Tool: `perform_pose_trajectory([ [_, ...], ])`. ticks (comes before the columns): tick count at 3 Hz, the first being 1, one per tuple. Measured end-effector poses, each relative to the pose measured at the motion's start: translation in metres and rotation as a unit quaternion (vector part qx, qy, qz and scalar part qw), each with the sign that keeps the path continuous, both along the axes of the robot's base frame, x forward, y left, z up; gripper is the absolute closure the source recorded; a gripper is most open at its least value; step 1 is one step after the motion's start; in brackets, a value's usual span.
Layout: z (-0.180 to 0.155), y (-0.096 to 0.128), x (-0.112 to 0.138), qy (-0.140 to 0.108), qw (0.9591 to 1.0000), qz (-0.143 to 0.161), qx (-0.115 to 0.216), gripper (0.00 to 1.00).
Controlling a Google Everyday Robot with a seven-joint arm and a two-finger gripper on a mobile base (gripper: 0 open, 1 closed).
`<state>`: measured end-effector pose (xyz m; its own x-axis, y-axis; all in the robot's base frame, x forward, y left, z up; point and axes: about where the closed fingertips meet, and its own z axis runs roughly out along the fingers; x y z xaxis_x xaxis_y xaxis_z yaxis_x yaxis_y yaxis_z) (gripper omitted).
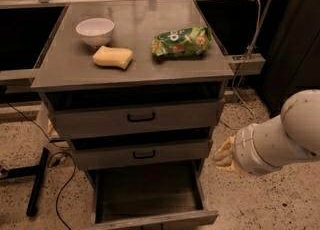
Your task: Close bottom drawer
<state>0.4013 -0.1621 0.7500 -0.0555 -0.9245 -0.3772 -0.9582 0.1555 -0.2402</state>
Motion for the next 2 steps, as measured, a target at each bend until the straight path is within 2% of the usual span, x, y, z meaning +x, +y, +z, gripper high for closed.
perform_pose_trajectory([
  [1, -0.017, 0.002, 0.001, 0.011, 0.9999, -0.005, 0.006, 1.0],
  [2, -0.076, 0.002, 0.006, 0.038, 0.999, -0.016, 0.015, 1.0],
])
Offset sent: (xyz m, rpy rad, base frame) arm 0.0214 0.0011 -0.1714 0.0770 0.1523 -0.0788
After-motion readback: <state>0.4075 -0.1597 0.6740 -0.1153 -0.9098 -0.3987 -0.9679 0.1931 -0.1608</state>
